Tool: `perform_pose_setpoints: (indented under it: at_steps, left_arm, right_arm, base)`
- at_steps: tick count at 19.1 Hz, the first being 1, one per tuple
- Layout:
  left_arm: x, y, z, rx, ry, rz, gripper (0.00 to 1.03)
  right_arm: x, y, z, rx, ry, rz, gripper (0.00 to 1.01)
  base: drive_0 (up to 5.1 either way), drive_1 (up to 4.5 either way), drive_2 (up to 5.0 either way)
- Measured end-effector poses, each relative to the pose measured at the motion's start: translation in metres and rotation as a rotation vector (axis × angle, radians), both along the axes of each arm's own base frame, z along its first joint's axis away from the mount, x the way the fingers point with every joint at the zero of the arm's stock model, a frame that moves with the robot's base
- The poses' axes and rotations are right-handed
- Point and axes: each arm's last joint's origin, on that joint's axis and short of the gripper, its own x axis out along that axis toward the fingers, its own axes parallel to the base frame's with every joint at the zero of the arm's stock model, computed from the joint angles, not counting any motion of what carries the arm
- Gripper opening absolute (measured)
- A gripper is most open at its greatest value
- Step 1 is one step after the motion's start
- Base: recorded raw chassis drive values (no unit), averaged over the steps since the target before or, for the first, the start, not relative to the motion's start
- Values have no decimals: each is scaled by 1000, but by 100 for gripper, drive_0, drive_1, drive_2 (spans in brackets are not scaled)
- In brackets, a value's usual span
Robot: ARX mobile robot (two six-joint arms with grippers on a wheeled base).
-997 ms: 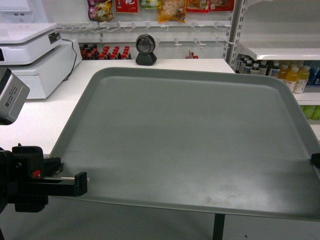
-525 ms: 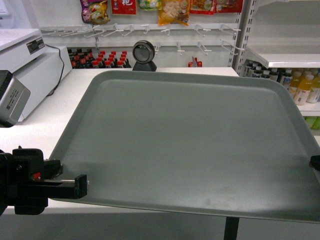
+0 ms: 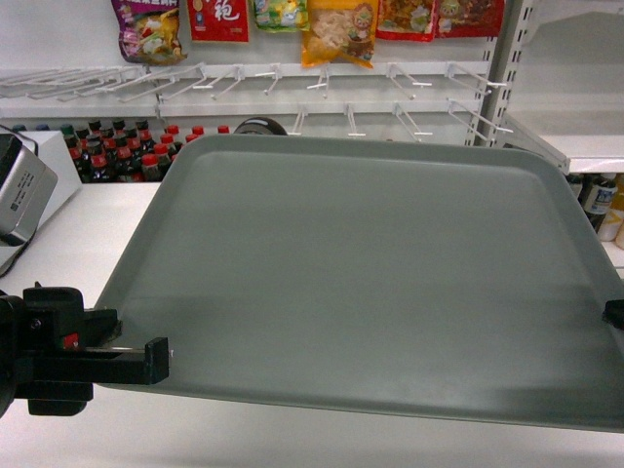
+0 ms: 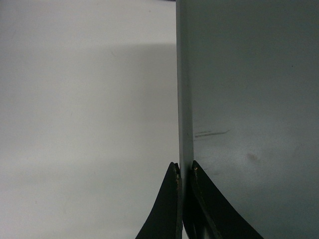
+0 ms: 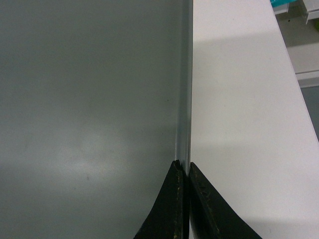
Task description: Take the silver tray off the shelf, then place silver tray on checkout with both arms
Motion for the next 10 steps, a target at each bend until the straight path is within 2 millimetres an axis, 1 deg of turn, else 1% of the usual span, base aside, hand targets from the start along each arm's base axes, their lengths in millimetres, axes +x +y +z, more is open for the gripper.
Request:
perform_pose_setpoints:
  at_steps: [3, 4, 7, 10]
  left_arm:
    - [0, 0, -2, 2, 17, 6, 3]
    - [4, -2, 1, 21, 113, 96, 3]
    - [13, -1, 1, -2, 163, 150, 3]
    - [20, 3, -5, -66, 186, 186, 3]
  right_arm:
    - [0, 0, 0, 0, 4, 0, 2]
    - [0, 1, 1, 3, 1, 18, 2]
    - [3, 1, 0, 6, 40, 69, 2]
    - [15, 4, -5, 7, 42, 148, 2]
  base:
    - [-6, 426, -437]
    - [-6, 426, -437]
    - [-6, 426, -437]
    - [-6, 426, -437]
